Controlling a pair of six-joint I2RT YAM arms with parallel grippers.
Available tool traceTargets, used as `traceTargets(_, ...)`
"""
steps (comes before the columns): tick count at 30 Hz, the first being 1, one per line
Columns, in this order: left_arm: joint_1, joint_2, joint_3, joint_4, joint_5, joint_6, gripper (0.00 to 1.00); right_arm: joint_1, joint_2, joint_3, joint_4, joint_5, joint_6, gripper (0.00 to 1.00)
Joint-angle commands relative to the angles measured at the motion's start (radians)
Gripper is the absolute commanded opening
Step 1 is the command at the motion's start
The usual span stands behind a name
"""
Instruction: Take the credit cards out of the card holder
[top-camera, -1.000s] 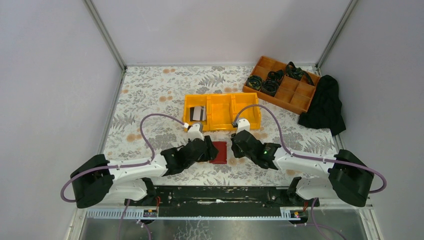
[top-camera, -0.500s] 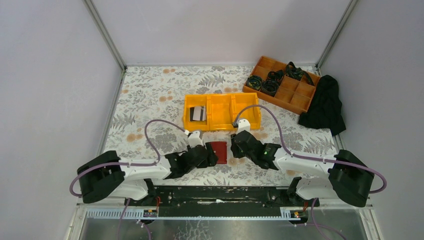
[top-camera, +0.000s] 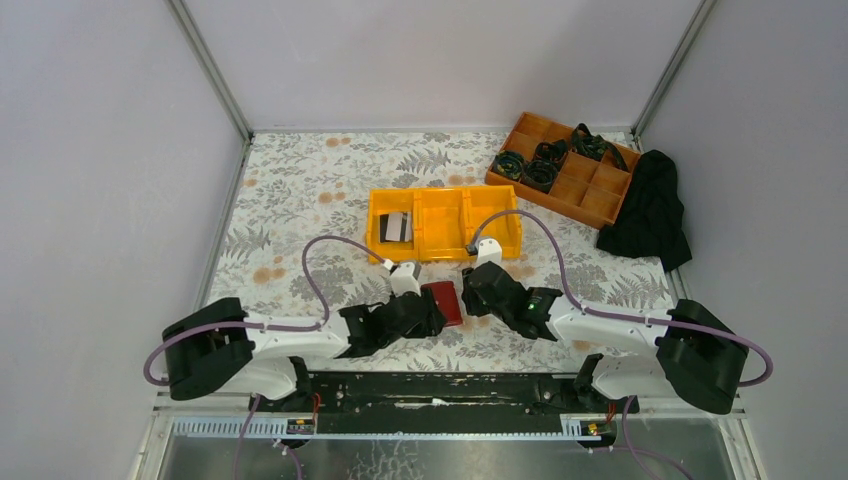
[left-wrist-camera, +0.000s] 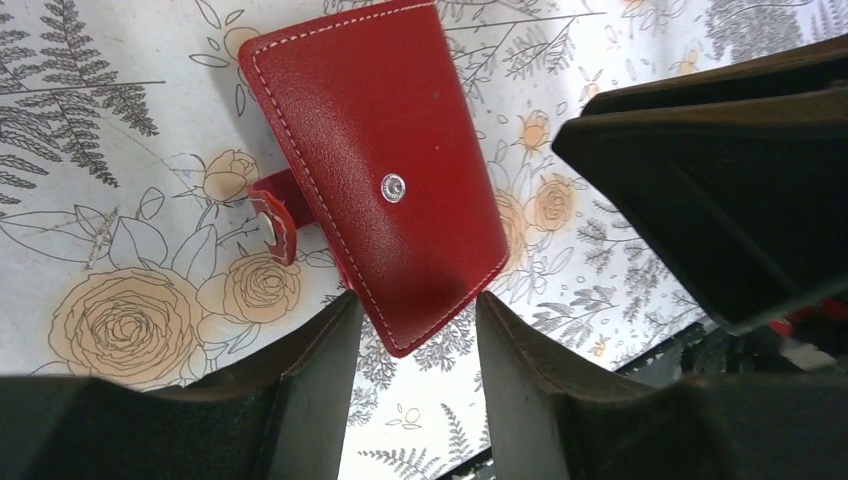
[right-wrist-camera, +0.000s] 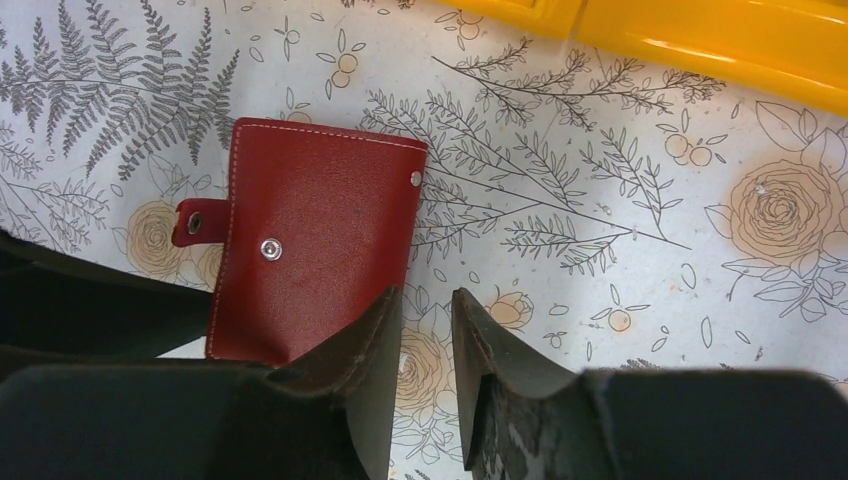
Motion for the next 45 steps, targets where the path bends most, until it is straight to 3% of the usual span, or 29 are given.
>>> traceTargets(1, -0.013, -0.066, 0.04, -0.04, -0.051, -0.005, 0.5, 0.003, 0.0, -0.004, 0.027, 0.048, 0.019, 0.33)
traceTargets(6, -0.013, -0.09, 0.046, -0.036, -0.071, 0.018, 0.38, 0.003, 0.004, -0.001, 0.031, 0.04, 0.023, 0.33)
traceTargets(9, -0.014, -0.092, 0.047, -0.018, -0.091, 0.048, 0.35, 0.003, -0.018, 0.0, 0.023, 0.03, 0.023, 0.33)
traceTargets(15, -0.012, -0.057, 0.08, 0.02, -0.142, 0.139, 0.52, 0.003, -0.13, -0.025, 0.011, -0.036, 0.017, 0.36)
traceTargets(18, -0.013, -0.029, 0.104, 0.062, -0.133, 0.178, 0.56, 0.003, -0.207, -0.041, -0.012, -0.033, 0.021, 0.36)
traceTargets(32, -0.012, 0.303, 0.25, 0.263, 0.053, 0.226, 0.5, 0.004, -0.535, -0.083, -0.169, 0.092, 0.028, 0.41)
traceTargets(39, -0.011, 0.338, 0.29, 0.262, 0.046, 0.22, 0.5, 0.002, -0.549, -0.088, -0.249, 0.215, 0.044, 0.44)
traceTargets(41, -0.007, 0.336, 0.293, 0.255, 0.017, 0.223, 0.45, 0.002, -0.503, -0.06, -0.277, 0.231, 0.05, 0.45)
traceTargets(45, 0.021, 0.331, 0.289, 0.268, 0.005, 0.209, 0.18, 0.002, -0.457, -0.043, -0.263, 0.228, 0.052, 0.45)
